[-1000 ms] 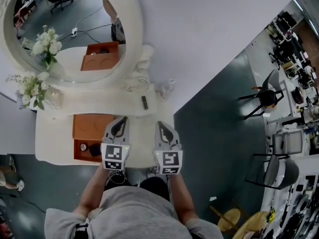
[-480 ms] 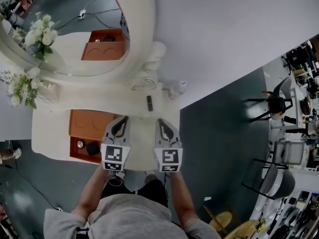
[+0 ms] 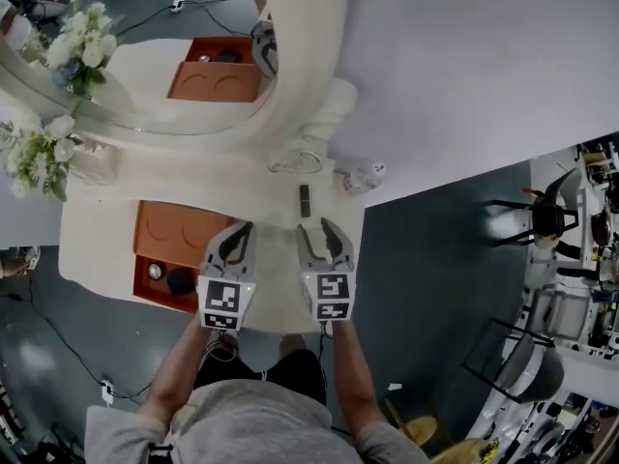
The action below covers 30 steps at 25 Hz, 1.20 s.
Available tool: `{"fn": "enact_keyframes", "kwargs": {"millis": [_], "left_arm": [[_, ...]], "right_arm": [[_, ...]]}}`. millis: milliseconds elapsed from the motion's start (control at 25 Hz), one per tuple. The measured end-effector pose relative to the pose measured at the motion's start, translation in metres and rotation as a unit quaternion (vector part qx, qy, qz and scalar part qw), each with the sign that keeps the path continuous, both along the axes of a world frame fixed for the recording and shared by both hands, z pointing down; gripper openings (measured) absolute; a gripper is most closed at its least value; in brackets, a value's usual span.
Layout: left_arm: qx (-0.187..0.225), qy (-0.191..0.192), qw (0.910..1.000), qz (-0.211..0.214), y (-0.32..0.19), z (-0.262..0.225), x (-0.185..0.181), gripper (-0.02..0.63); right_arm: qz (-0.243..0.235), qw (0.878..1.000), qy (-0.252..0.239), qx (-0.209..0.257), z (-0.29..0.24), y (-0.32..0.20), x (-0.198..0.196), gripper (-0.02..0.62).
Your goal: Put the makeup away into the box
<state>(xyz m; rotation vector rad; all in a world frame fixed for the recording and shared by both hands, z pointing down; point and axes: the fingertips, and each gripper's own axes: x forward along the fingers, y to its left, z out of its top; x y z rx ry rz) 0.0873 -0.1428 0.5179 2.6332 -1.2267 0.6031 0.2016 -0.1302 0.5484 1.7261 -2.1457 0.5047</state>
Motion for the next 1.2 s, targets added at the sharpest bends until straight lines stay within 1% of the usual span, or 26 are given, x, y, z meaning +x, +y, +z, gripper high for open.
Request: {"fn": "enact_keyframes", "kwargs": {"millis": [80,120,480,560,680,800,1040,1200], "left_arm": [[-0.004,-0.001,1.0000,-0.006,-0.001,0.004,-0.003,0.003],[-0.005,-0.001,0.9999,-0.009,-0.001,0.006,-0.005,0.003],[-0.018,-0.002,0.9994,-0.031,0.000,0.017,-0.020,0.003],[-0.020,-0.002,0.9992,-0.035,0.000,0.019,-0.022,0.003],[-0.021,-0.002,0.9990,-0.039,0.000,0.020,-0.024,0.003],[-0.020,-0.003,0.9989,-0.042,0.001,0.020,-0.027,0.003],[-0.023,-0.005,0.9984,-0.051,0.003,0.021,-0.038,0.003],[-0.016,-0.001,0.9982,-0.057,0.002,0.015,-0.044,0.003]], "right_arm": [[-0.001,1.000,0.004,-0.011,0.011,-0.005,-0.001,0.206],[-0.003,1.000,0.003,-0.013,0.013,-0.009,-0.003,0.209],[-0.008,0.999,0.016,-0.048,0.034,-0.022,-0.005,0.207],[-0.008,0.998,0.018,-0.055,0.037,-0.023,-0.005,0.187],[-0.003,0.998,0.021,-0.061,0.041,-0.024,-0.003,0.138],[0.002,0.997,0.032,-0.064,0.044,-0.026,-0.002,0.109],[0.008,0.998,0.035,-0.059,0.043,-0.026,-0.001,0.098],[0.005,0.998,0.031,-0.050,0.036,-0.026,-0.003,0.095]]}}
